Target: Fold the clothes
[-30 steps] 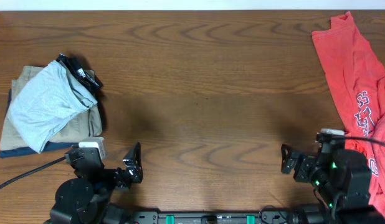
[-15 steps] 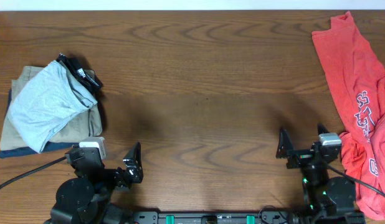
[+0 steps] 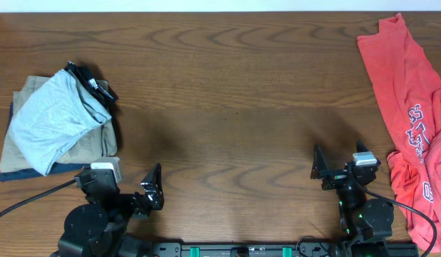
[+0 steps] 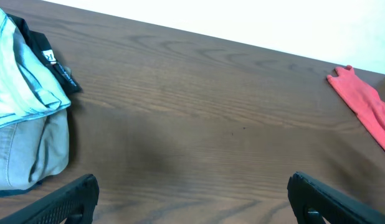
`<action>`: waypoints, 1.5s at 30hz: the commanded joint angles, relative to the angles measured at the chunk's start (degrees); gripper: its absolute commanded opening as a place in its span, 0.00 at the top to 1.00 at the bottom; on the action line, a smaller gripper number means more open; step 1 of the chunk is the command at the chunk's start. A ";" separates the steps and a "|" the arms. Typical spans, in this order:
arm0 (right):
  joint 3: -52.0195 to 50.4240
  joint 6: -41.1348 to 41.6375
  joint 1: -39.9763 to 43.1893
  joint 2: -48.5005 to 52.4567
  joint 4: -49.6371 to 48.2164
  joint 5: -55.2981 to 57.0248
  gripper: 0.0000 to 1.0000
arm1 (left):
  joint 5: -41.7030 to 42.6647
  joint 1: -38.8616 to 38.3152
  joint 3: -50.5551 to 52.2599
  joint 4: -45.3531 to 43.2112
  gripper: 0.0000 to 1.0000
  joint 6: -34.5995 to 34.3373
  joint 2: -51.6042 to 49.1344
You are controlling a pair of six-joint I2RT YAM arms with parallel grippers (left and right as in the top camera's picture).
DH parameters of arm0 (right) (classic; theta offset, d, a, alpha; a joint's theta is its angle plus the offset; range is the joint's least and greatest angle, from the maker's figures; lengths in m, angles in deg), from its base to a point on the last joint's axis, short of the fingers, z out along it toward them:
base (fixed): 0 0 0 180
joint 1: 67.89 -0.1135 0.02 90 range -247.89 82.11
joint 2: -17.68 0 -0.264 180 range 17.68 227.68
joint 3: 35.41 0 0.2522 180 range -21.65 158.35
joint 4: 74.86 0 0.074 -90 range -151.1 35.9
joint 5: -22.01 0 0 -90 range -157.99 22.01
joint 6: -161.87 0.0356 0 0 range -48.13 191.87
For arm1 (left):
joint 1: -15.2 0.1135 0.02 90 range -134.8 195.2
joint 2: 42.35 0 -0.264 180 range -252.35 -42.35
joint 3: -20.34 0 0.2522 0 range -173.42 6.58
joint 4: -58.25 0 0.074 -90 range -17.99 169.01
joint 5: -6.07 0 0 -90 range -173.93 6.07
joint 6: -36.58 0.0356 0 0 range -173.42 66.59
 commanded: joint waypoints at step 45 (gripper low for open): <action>-0.07 -0.98 -0.79 -0.35 0.22 -0.26 0.01 | -1.62 15.39 12.31 -0.37 0.02 5.90 10.01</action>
